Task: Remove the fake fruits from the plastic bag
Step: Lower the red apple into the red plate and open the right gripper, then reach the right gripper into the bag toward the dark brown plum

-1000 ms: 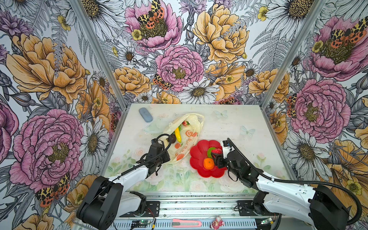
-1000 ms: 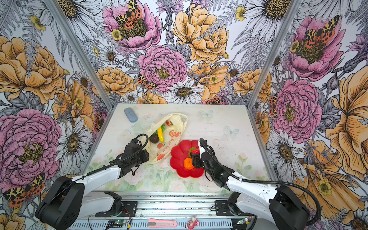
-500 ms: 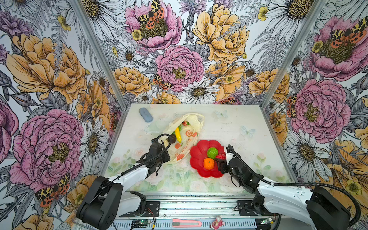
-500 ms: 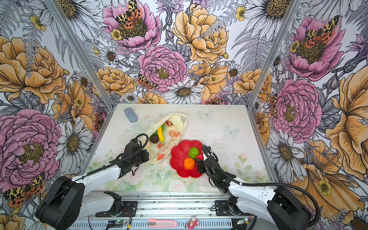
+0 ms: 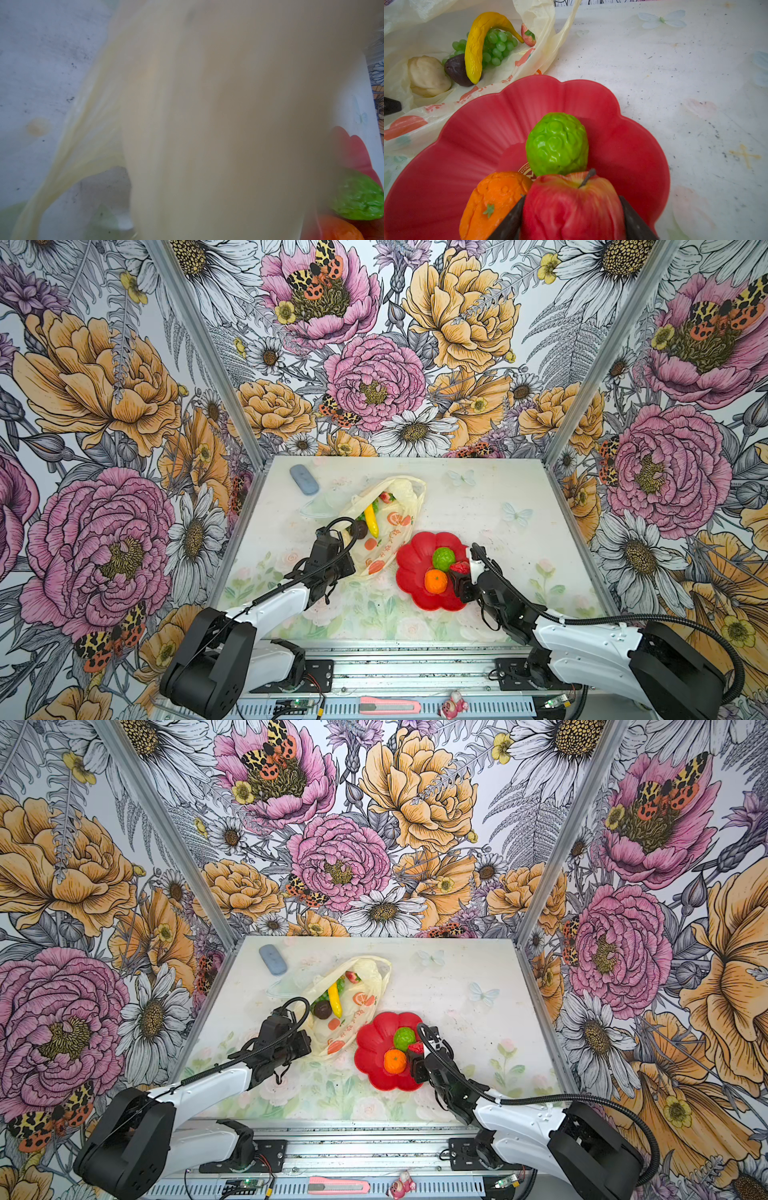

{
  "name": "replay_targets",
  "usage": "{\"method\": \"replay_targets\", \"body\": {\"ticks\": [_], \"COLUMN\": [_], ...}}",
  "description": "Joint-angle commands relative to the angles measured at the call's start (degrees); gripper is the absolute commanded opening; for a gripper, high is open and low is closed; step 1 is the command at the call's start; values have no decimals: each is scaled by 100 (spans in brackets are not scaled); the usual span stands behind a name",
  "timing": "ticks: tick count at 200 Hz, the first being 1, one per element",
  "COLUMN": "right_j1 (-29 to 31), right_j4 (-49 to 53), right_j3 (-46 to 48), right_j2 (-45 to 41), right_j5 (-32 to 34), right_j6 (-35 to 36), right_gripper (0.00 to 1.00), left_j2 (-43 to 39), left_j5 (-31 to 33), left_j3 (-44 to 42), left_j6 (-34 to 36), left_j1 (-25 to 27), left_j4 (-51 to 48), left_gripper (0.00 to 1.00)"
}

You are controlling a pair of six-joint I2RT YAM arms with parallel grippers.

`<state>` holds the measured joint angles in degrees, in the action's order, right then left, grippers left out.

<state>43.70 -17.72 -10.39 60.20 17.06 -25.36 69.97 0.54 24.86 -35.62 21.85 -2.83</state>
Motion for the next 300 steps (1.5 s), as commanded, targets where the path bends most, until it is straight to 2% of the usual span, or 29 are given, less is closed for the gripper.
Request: {"method": "replay_targets", "body": {"ticks": [1,89,161,199,223,253,300], "right_j1": [48,33,29,20,-43,-125,-218], "right_j4": [-230,-147,69,577,831,1098,920], "right_j3": [-72,-99,-181,-391,-626,-1198,-2293], "right_j2": [18,-12,-225,-678,-780,-535,662], "right_j5": [-54,-172,-320,-233,-184,-356,-1020], "right_j6": [93,45,49,-1,-71,-244,-1054], "right_gripper": [67,77,77,92,93,93,89], "left_j2": [-43,-54,-90,-78,-97,-171,-352], "left_j5": [148,167,174,149,131,48,52], "left_j3": [116,133,146,159,177,143,-35], "left_j6": [132,187,233,231,230,163,57], "left_j1": [-31,-50,-90,-110,-128,-125,-119], "left_j4": [-40,-75,-113,-126,-137,-129,-101], "left_gripper": [9,9,9,9,8,7,3]}}
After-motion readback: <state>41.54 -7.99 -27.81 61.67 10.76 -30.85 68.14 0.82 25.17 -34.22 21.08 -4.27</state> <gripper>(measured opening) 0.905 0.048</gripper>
